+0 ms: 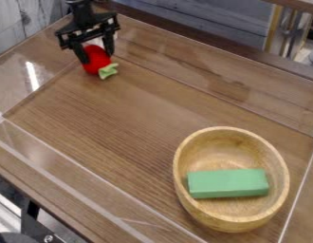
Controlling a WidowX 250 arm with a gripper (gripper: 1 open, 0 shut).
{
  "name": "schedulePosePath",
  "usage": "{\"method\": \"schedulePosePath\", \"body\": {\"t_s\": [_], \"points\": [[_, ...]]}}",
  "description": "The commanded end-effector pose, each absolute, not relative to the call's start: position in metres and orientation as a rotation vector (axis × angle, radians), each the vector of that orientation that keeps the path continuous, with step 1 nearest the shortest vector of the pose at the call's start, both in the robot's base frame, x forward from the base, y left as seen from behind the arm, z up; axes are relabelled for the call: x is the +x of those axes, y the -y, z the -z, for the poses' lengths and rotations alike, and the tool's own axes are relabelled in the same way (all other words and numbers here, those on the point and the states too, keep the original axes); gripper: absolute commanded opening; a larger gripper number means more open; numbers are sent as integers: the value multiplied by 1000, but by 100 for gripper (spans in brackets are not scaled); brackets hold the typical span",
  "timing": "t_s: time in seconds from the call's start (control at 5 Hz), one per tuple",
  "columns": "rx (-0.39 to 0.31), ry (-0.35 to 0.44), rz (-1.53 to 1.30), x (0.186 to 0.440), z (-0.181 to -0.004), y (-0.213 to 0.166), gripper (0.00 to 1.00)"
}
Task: Move the red fruit to the right
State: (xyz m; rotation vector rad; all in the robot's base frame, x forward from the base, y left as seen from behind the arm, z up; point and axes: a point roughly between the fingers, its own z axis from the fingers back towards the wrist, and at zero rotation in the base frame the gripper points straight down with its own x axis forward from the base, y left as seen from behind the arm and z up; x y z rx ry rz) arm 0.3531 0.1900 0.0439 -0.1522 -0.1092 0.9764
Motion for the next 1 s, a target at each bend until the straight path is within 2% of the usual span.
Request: {"method": "schedulePosePath", "body": {"t_s": [0.0,0.4,0.6,0.8], "points": [[-202,143,-1021,360,-70,-187,0],[-296,115,-1053,360,-104,-164,0],[-331,90,-1002,361,-115,-133,0],[-341,73,-943,369,-112,-102,0]]}}
